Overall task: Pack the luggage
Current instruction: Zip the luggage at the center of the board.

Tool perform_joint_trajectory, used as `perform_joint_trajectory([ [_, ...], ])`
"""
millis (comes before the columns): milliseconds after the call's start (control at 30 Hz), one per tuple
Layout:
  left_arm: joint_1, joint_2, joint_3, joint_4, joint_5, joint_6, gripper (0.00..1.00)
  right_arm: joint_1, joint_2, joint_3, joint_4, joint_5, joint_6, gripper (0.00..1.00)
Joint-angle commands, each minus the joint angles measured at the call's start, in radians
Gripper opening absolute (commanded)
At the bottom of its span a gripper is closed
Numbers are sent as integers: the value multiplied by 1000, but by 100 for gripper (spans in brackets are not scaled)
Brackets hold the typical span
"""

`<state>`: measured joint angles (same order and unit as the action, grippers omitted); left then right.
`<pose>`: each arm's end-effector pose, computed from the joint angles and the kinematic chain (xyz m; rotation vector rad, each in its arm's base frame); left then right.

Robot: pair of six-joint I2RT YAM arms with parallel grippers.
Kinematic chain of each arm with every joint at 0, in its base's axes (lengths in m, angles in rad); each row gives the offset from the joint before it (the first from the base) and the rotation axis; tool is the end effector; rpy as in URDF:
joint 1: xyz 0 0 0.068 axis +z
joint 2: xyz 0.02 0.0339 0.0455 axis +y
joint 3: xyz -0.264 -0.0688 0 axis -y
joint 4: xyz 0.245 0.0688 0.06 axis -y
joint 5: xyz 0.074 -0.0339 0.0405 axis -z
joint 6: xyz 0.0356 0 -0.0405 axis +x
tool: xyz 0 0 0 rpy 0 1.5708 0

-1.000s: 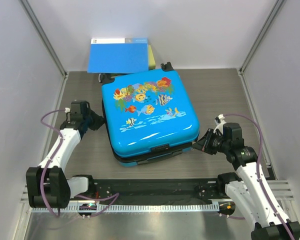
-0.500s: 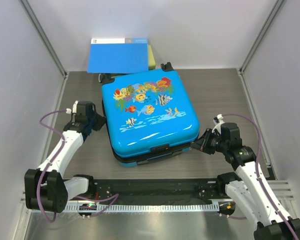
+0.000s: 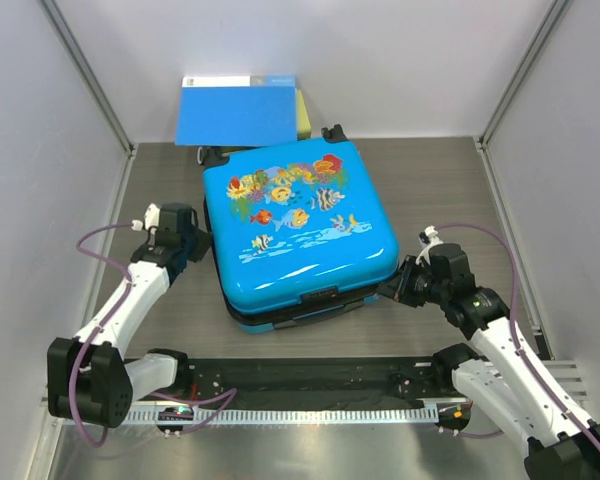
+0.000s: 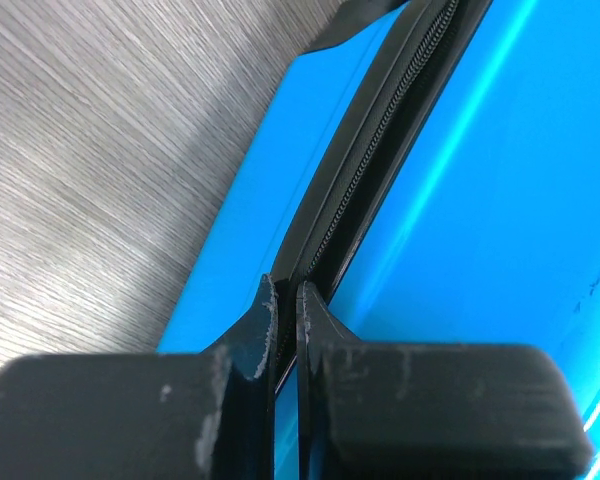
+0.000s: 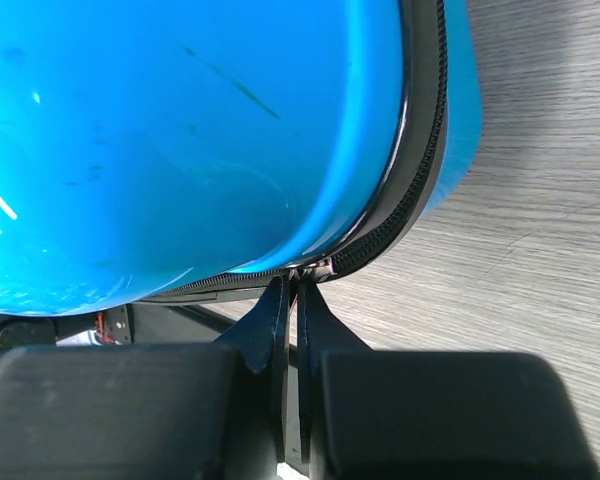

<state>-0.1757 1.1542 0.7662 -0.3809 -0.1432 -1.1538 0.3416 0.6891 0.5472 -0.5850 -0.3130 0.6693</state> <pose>0.2383 -0.0372 0.2418 -1.1830 2.0689 -0.4884 0.1357 0.0599 0.2344 0.2247 2.4056 0.8566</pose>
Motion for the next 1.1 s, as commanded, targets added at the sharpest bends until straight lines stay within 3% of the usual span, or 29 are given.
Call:
perform_joint_trajectory([
  [0,-91,10,8,57,83,-57,0,103,62,28,171,-118,42,1],
  [533,-188,19,13,71,44,-80,0,350,96,62,243,34,111,1],
  [1067,-203,-22,12,39,-1,-66,1,415,86,131,280,143,162,1],
])
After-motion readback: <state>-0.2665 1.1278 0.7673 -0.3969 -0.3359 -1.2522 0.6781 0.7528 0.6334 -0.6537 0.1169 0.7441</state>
